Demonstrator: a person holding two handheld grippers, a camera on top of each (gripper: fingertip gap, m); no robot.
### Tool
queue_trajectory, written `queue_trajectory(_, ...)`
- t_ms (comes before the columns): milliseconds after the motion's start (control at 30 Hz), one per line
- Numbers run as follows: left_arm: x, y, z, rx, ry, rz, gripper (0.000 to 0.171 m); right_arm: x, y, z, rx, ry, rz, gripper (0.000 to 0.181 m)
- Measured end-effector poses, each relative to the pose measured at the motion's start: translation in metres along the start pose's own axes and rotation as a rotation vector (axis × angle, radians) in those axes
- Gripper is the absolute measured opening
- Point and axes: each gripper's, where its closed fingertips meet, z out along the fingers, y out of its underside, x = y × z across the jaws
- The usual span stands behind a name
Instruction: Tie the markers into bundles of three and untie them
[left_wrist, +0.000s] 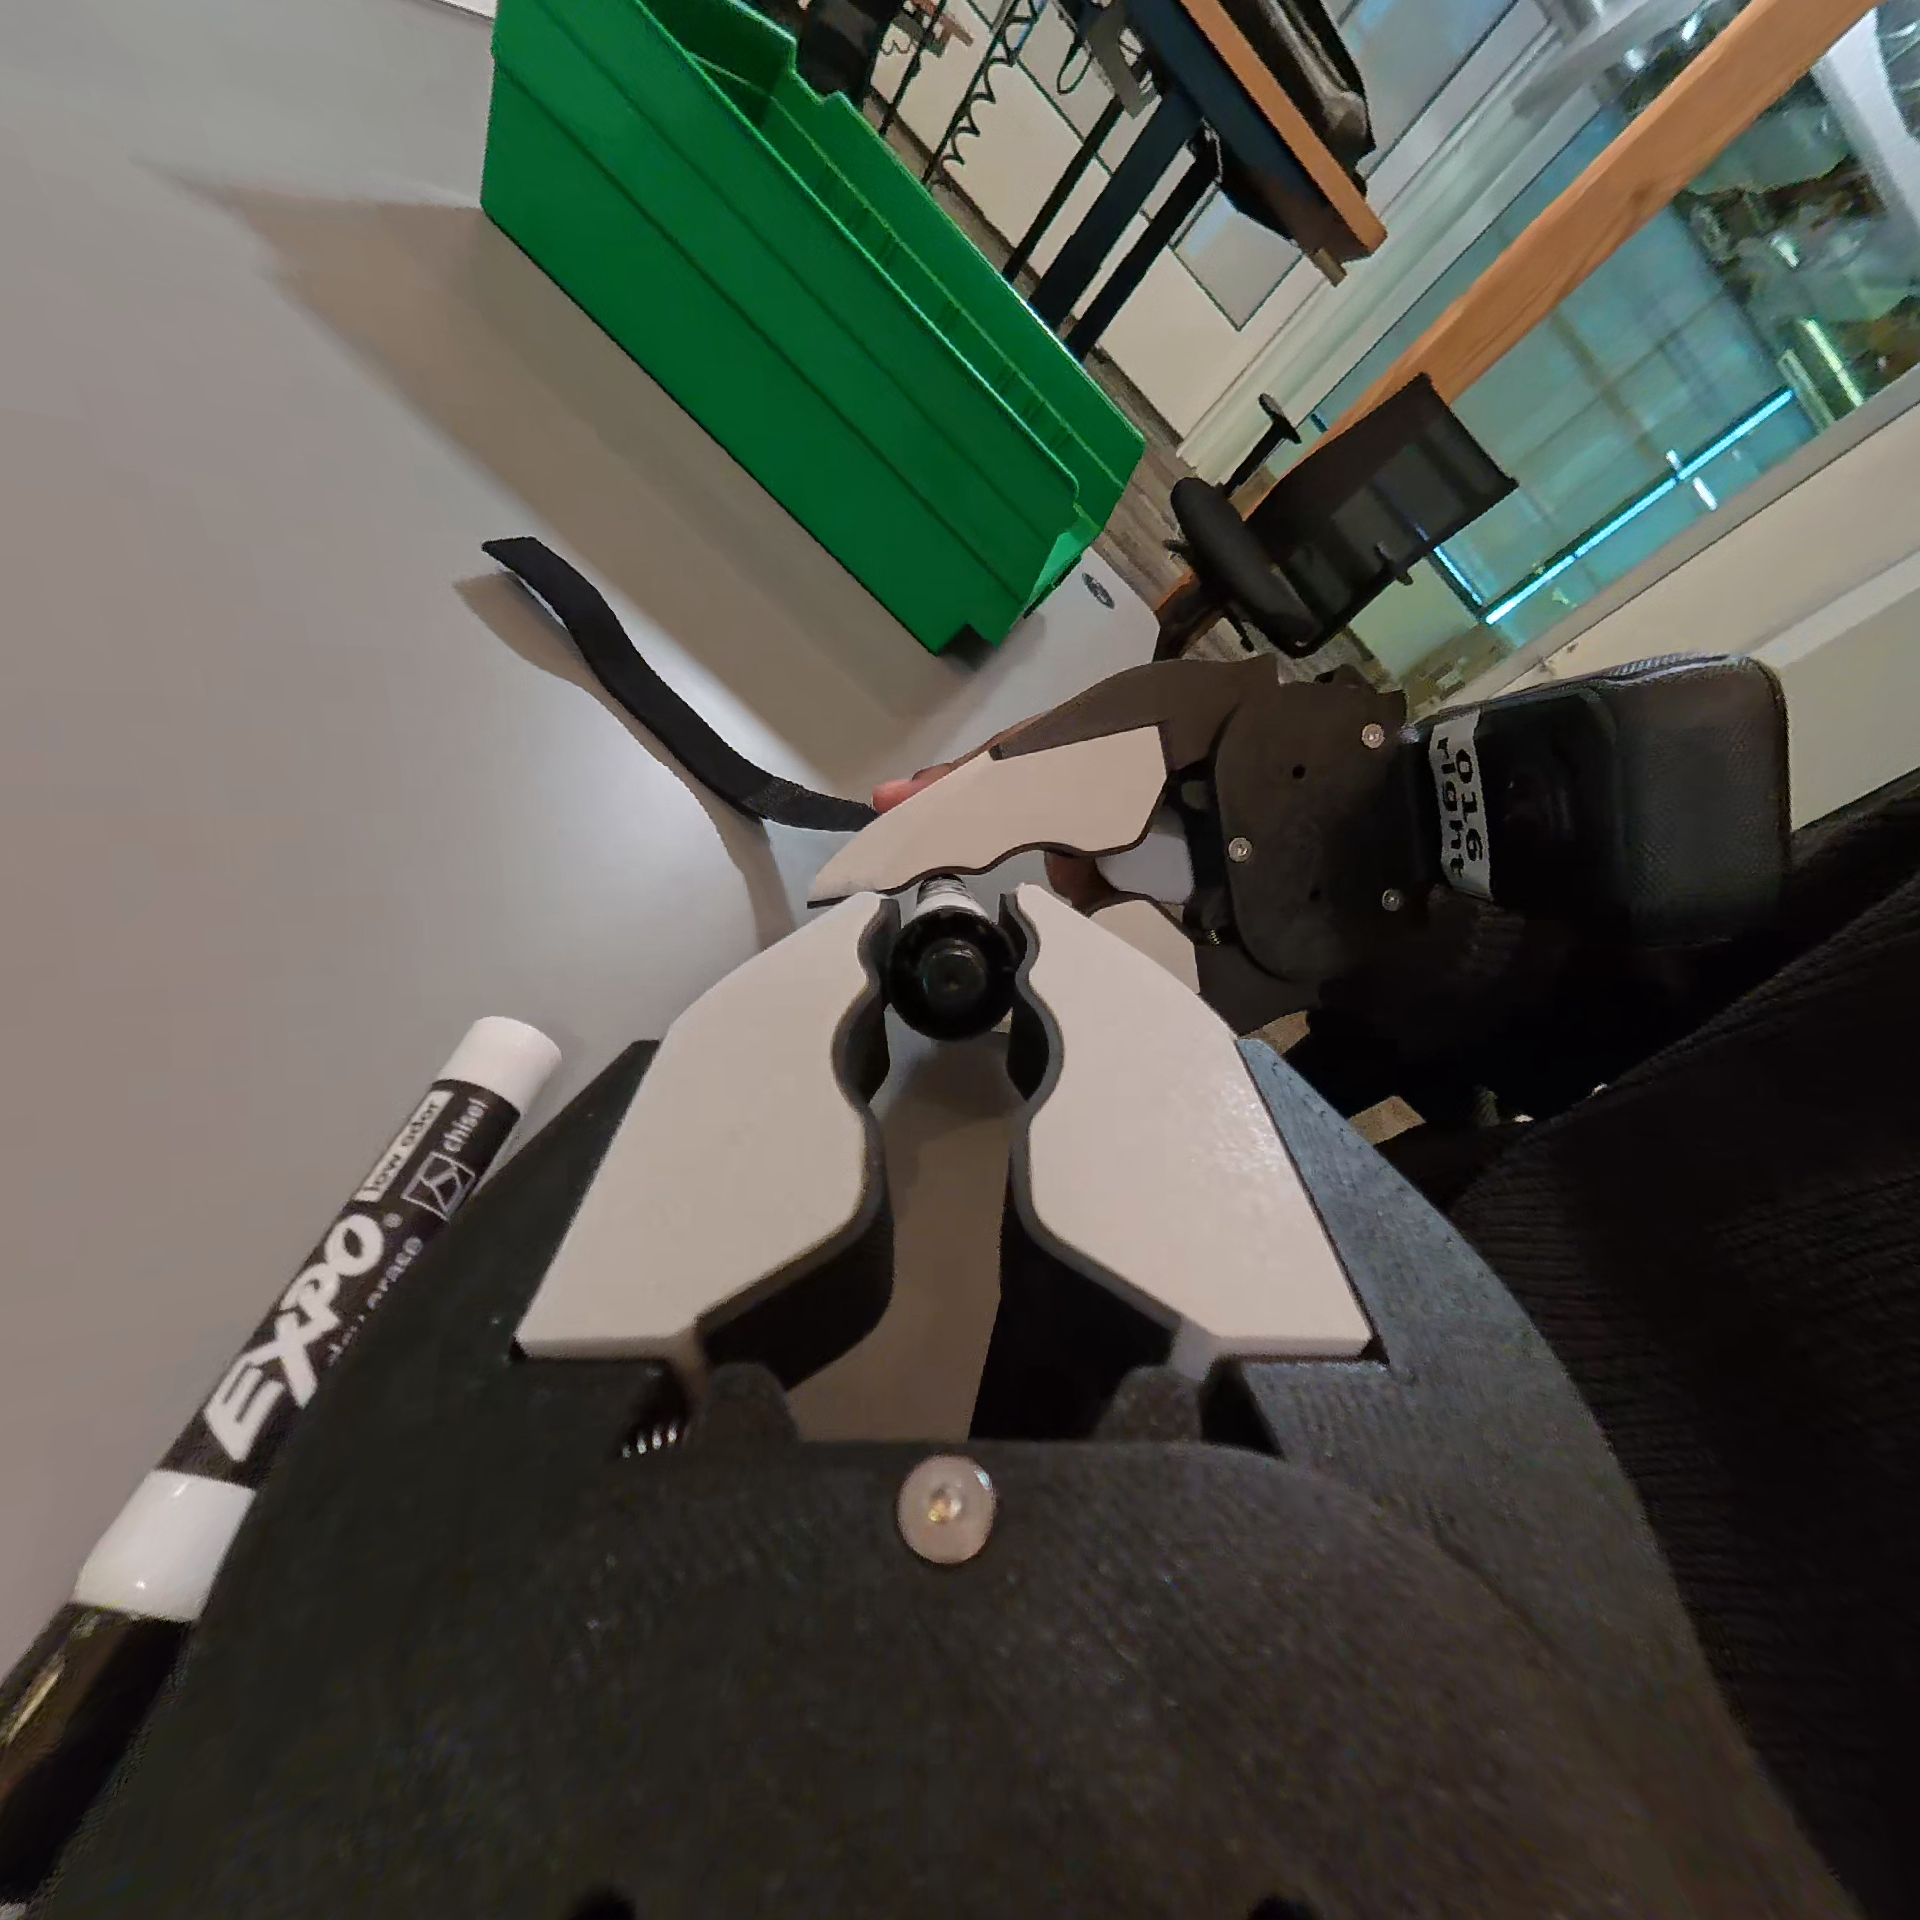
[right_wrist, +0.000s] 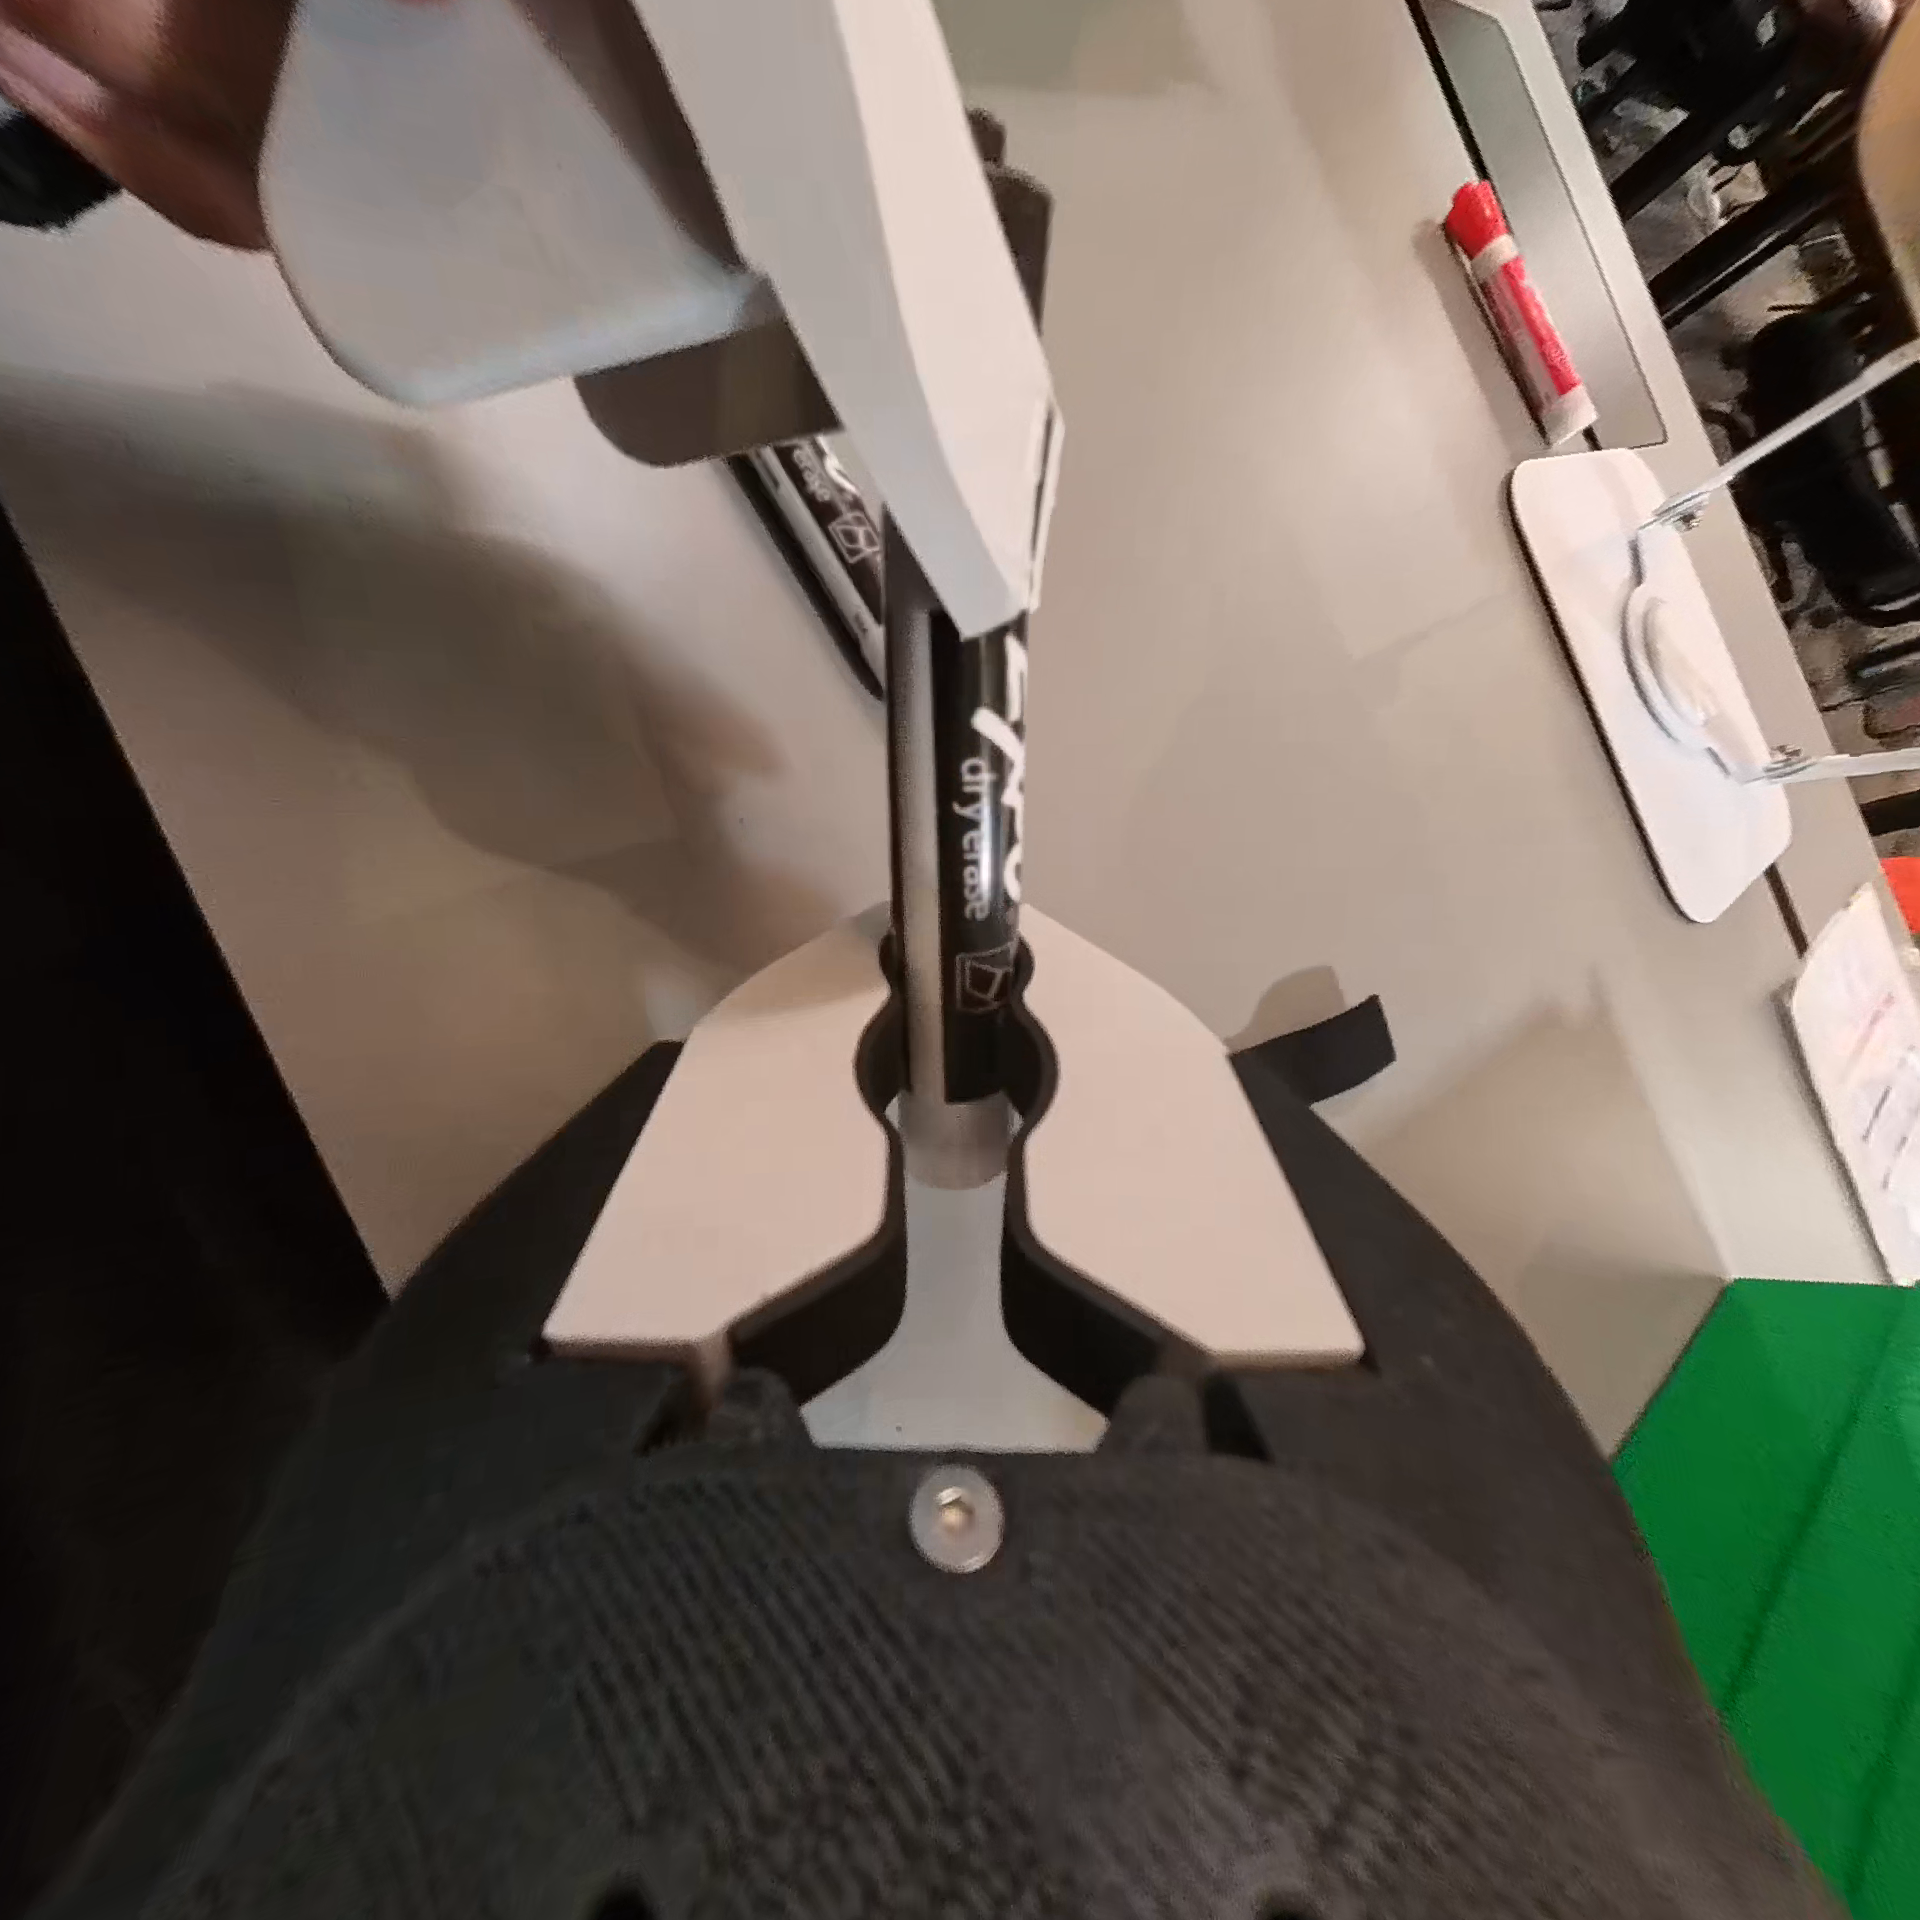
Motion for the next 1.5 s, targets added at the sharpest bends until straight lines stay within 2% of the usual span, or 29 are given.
queue_trajectory(233,0.0,-0.003,-0.003,0.015,0.024,-0.001,0.02,0.001,0.0,-0.003,-0.033,-0.011,-0.019,0.015)
queue_trajectory(300,-0.008,-0.015,-0.012,0.061,-0.011,0.005,0.036,0.006,0.001,-0.006,-0.038,-0.002,-0.004,0.014)
queue_trajectory(367,-0.026,-0.04,-0.028,0.132,-0.097,0.025,0.051,0.01,0.004,-0.008,-0.031,-0.021,0.05,0.014)
queue_trajectory(400,-0.042,-0.058,-0.038,0.164,-0.169,0.04,0.059,0.011,0.004,-0.009,-0.021,-0.035,0.082,0.014)
queue_trajectory(467,-0.08,-0.099,-0.063,0.225,-0.322,0.06,0.064,0.013,0.004,-0.011,-0.003,-0.059,0.132,0.014)
queue_trajectory(533,-0.123,-0.141,-0.084,0.213,-0.458,0.094,0.066,0.015,0.004,-0.012,0.012,-0.069,0.148,0.014)
queue_trajectory(633,-0.201,-0.191,-0.106,0.058,-0.646,0.187,0.062,0.016,0.005,-0.016,0.03,-0.074,0.141,0.014)
queue_trajectory(733,-0.278,-0.224,-0.107,-0.175,-0.723,0.287,0.061,0.019,0.006,-0.018,0.056,-0.087,0.163,0.014)
queue_trajectory(833,-0.35,-0.228,-0.098,-0.483,-0.749,0.426,0.059,0.021,0.007,-0.018,0.08,-0.115,0.225,0.014)
queue_trajectory(933,-0.406,-0.221,-0.088,-0.704,-0.745,0.513,0.06,0.026,0.01,-0.018,0.099,-0.122,0.296,0.014)
queue_trajectory(1033,-0.424,-0.235,-0.071,-0.675,-0.654,0.538,0.058,0.033,0.013,-0.016,0.108,-0.107,0.34,0.014)
queue_trajectory(1100,-0.426,-0.232,-0.061,-0.699,-0.563,0.494,0.059,0.037,0.014,-0.012,0.107,-0.101,0.353,0.014)
queue_trajectory(1267,-0.442,-0.22,-0.055,-0.765,-0.503,0.439,0.055,0.044,0.012,-0.008,0.142,-0.111,0.403,0.014)
queue_trajectory(1300,-0.445,-0.218,-0.055,-0.771,-0.505,0.425,0.046,0.045,0.012,-0.009,0.148,-0.113,0.412,0.014)
queue_trajectory(1333,-0.444,-0.214,-0.055,-0.788,-0.482,0.403,0.023,0.047,0.013,-0.009,0.149,-0.11,0.418,0.014)
queue_trajectory(1500,-0.438,-0.211,-0.052,-0.752,-0.452,0.332,0.021,0.052,0.017,-0.012,0.136,-0.072,0.408,0.014)
